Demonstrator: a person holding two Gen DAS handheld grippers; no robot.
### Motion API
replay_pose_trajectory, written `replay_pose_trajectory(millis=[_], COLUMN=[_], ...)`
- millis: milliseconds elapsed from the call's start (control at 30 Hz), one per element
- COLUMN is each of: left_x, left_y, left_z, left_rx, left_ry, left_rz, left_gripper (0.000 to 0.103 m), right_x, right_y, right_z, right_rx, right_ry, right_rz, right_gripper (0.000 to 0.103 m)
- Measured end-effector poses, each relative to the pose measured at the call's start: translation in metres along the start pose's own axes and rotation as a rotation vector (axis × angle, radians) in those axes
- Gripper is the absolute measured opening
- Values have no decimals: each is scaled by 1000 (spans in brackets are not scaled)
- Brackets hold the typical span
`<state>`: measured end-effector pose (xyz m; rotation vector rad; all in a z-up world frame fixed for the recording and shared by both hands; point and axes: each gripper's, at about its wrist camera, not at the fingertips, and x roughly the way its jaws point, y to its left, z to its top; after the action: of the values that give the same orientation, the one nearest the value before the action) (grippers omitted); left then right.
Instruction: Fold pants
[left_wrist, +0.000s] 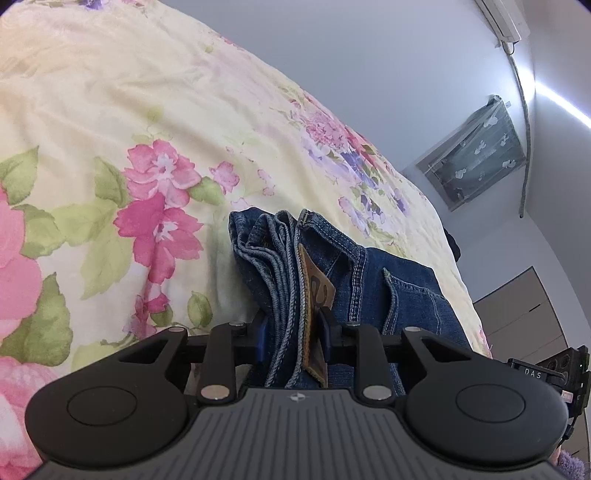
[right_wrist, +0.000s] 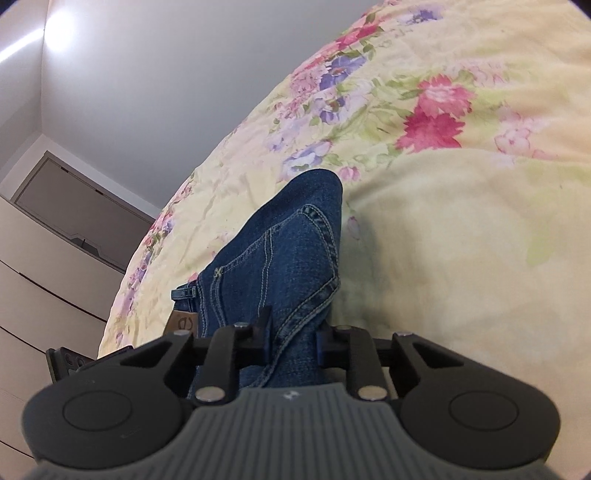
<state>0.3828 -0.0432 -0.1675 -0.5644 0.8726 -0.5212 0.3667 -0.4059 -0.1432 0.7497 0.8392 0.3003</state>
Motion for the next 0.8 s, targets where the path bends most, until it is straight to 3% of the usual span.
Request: replay_pose_trajectory(millis=[167, 333, 600, 800], left_x=[-41, -103, -189, -197], left_y=[0, 11, 63, 117], left_z=[10, 29, 60, 73], left_rx=[18, 57, 80, 52], left_ry=[-6, -40, -72, -72], left_rz=[-1, 54, 193, 225], left_gripper=[29, 29, 29, 29], right_x=[-18, -4, 71, 134], right_y=[34, 80, 149, 175], right_z=[-6, -25, -62, -81], right_rx=[-35, -51, -26, -8], right_ry=[3, 30, 111, 149], right_rz=[9, 69, 202, 230], right_gripper=[16, 16, 16, 16])
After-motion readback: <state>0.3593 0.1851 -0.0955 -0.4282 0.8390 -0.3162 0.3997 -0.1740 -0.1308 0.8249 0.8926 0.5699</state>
